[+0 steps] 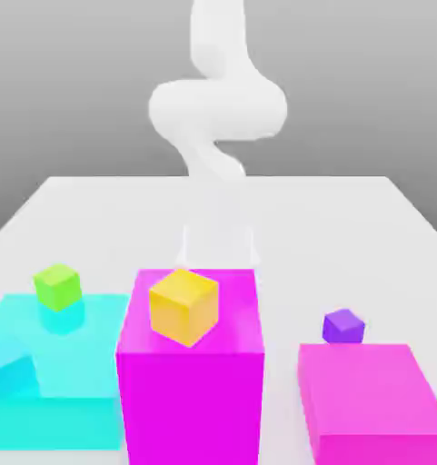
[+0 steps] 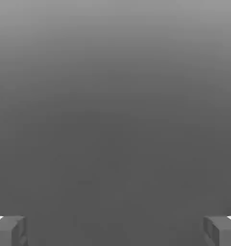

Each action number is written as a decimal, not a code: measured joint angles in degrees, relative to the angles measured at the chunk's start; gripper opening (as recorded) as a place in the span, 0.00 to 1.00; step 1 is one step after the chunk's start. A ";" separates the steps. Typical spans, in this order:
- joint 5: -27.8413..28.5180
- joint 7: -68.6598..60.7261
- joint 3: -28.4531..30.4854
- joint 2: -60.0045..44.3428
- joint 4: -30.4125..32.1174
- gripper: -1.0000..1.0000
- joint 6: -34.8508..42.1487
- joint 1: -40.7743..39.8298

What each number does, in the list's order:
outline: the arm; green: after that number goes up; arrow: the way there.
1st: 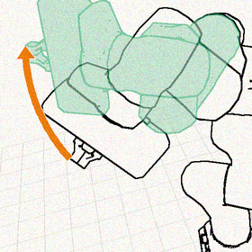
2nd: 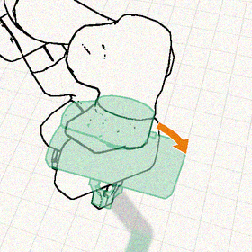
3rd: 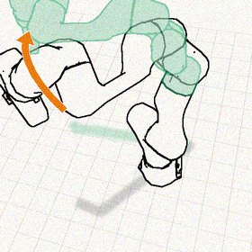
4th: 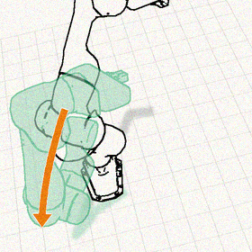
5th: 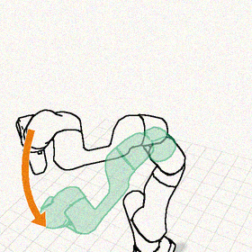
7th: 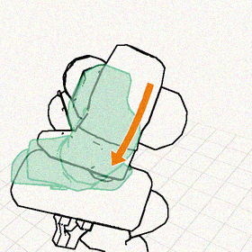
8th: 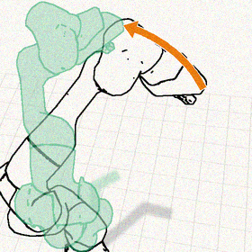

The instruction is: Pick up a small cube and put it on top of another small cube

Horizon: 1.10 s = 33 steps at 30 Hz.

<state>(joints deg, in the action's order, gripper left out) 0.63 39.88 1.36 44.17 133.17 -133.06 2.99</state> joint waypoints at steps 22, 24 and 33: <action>3.23 -54.02 11.17 -14.51 12.29 0.50 -11.50 24.24; 3.47 -58.95 12.20 -15.81 13.39 0.50 -12.54 26.40; 4.14 -81.36 16.38 -21.75 18.38 0.50 -17.21 35.69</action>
<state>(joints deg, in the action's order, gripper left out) 4.77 -41.48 17.74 22.42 151.55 -150.28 38.68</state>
